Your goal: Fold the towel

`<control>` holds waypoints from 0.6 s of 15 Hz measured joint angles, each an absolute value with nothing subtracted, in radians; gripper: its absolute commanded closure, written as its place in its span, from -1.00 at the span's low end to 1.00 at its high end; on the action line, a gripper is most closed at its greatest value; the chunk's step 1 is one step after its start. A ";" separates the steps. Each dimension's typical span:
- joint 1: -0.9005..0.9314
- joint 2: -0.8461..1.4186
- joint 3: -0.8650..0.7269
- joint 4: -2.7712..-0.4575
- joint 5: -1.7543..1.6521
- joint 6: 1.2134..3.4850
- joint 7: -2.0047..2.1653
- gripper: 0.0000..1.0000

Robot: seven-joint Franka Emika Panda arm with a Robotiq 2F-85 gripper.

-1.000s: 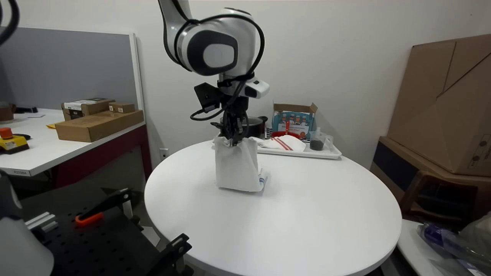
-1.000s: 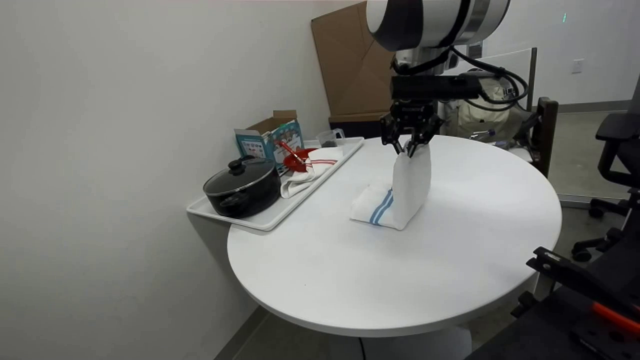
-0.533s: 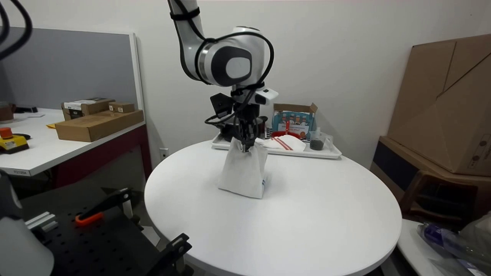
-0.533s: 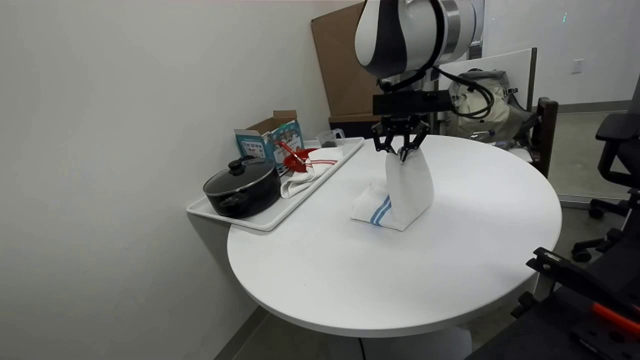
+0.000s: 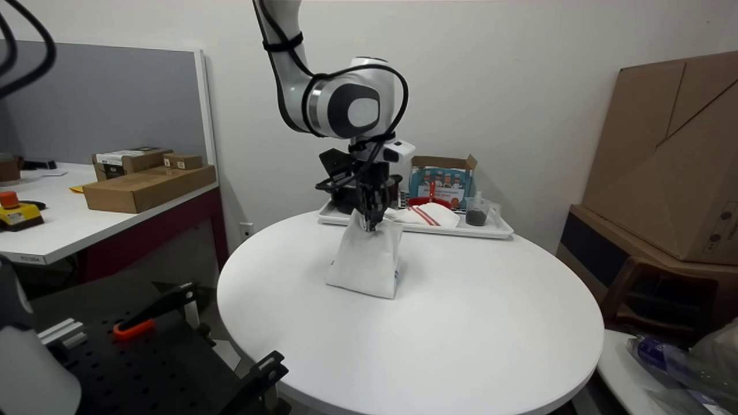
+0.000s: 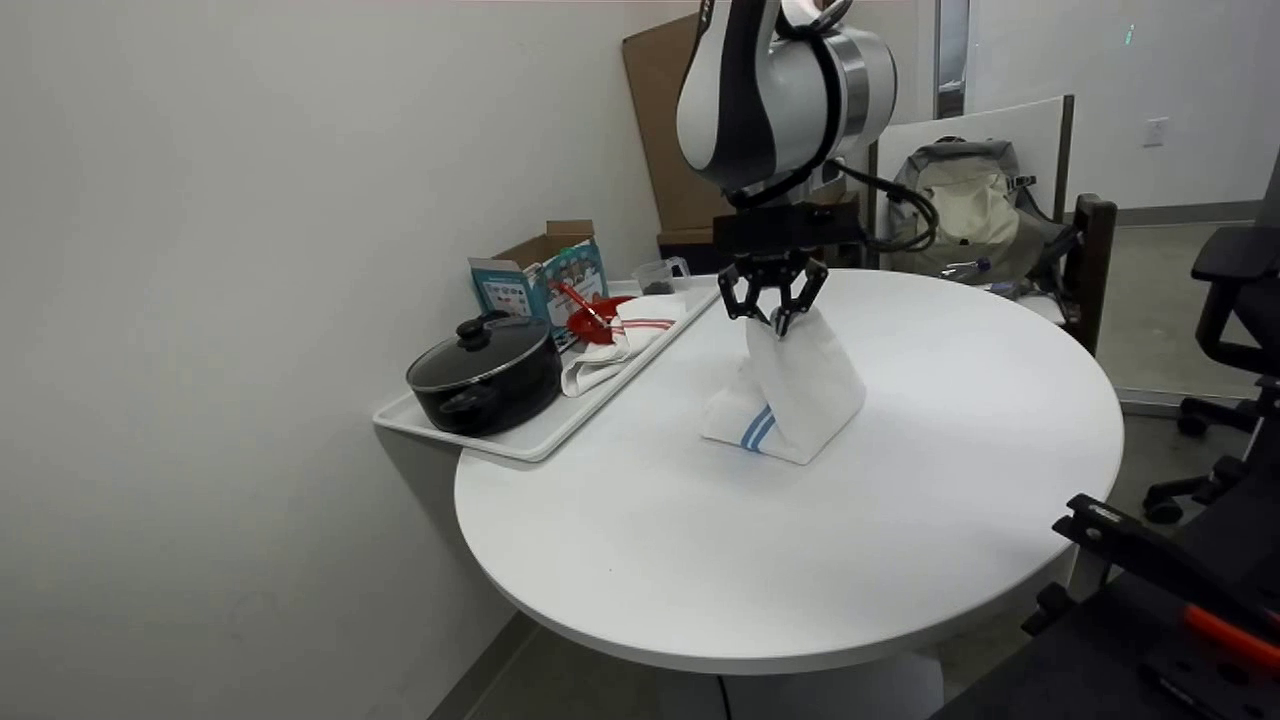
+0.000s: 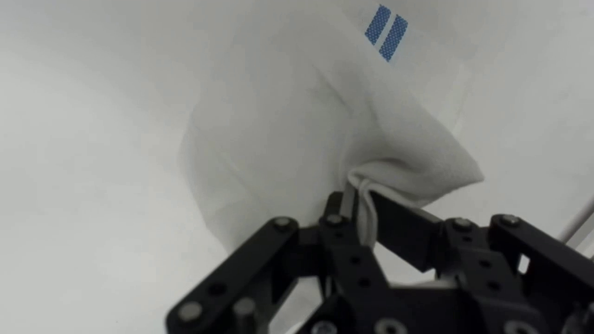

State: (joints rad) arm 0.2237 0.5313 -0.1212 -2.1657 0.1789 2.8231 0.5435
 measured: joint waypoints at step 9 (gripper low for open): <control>0.277 0.667 -0.149 -2.021 0.082 2.749 0.551 -0.42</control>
